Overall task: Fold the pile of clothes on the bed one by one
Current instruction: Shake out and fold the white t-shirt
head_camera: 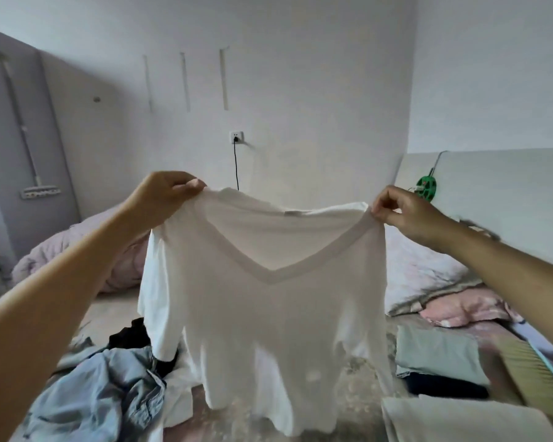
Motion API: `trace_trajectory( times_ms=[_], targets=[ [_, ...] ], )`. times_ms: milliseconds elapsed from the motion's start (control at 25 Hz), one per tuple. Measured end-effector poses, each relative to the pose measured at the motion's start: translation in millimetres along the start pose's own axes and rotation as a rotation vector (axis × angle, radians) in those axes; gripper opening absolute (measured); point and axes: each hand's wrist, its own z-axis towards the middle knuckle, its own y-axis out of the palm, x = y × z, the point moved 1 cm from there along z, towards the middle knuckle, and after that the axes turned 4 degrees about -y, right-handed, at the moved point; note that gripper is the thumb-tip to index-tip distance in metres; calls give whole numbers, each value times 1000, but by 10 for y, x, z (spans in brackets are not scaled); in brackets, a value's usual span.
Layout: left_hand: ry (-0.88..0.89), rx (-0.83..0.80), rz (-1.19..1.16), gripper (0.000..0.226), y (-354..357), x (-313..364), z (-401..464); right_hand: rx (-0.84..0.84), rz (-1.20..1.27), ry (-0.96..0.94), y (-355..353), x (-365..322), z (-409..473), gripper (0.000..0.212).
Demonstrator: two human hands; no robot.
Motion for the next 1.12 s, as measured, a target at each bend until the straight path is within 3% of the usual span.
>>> trace_trajectory(
  times_ms=[120, 280, 440, 560, 640, 720, 800, 880, 960, 1040, 1120],
  targets=[
    [-34, -124, -6, 19, -161, 25, 36, -38, 125, 59, -27, -50, -18, 13],
    [-52, 95, -99, 31, -208, 29, 87, -6, 272, 114, -4, -130, -22, 16],
    [-11, 210, -42, 22, -235, 14, 54, 136, 59, 129, 72, -188, 43, 12],
    [50, 187, 83, 22, -330, -26, 9, 228, -46, -40, 57, -300, 127, 8],
    [58, 157, 132, 22, -447, -86, 8, 182, -101, -124, -22, -379, 167, 5],
    [29, 106, 164, 20, -615, -171, 25, 64, -303, -203, -111, -477, 214, 10],
    [0, 24, 340, 18, -771, -244, 27, 53, -512, -317, -168, -554, 288, 12],
    [1, 3, 453, 13, -846, -255, -11, 119, -493, -340, -173, -647, 307, 12],
    [23, 91, 499, 14, -843, -228, -65, 188, -374, -267, -146, -718, 300, 15],
    [-48, 164, 415, 15, -806, -225, -131, 204, -311, -171, -119, -728, 286, 20],
    [-179, 170, 86, 13, -771, -219, -185, 163, -249, -97, -143, -754, 257, 23]
  ],
)
